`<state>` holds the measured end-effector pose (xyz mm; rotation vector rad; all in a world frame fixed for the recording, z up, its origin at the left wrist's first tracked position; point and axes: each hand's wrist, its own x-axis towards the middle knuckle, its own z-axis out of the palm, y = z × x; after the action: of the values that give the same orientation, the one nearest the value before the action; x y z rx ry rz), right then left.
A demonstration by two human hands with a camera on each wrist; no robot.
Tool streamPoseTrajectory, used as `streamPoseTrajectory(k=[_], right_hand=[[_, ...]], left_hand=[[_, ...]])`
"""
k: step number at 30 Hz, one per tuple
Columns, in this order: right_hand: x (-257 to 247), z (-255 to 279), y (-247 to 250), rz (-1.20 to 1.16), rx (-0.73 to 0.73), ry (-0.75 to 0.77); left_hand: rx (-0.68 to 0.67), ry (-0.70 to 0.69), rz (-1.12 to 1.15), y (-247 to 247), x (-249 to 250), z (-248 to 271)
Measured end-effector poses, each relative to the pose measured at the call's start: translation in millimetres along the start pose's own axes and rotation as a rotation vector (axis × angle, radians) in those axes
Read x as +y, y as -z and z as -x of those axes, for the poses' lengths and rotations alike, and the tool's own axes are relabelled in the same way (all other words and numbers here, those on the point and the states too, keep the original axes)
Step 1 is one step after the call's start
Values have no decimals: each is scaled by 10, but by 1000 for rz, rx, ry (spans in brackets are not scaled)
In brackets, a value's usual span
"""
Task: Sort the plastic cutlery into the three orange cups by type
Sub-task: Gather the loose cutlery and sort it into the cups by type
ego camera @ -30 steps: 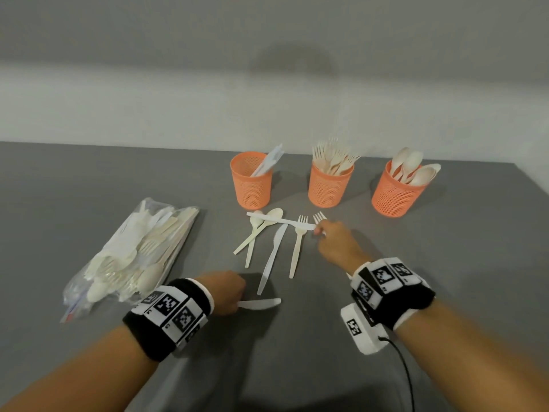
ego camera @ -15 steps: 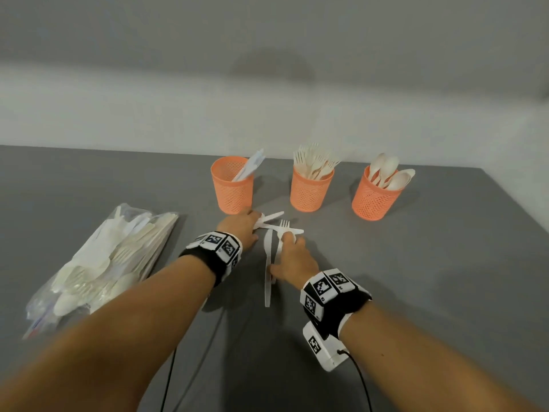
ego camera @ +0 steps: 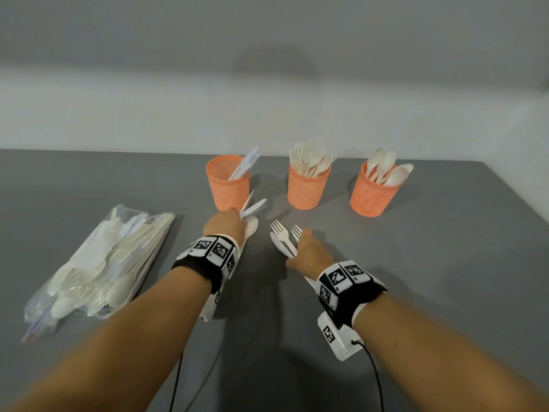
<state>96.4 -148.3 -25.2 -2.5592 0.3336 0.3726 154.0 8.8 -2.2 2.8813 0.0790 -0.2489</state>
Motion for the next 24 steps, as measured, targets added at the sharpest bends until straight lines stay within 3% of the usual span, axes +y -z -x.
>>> streamPoseTrajectory(k=[4,14,18,21,24], right_hand=[[6,-26,-23,77,2,-17],[92,12,-15,201,49,-4],[152,43,65,245,-6,45],[169,20,166,51,-47,5],[152,68,224,-345,-106,-9]], left_hand=[[-143,49,10,-117,-168,47],[-217,7,-37,-272,17,156],[-206,5,-7,-281,21,175],[-224,-22,46,-255,15,211],[-243,-9,142,-188,-8,276]])
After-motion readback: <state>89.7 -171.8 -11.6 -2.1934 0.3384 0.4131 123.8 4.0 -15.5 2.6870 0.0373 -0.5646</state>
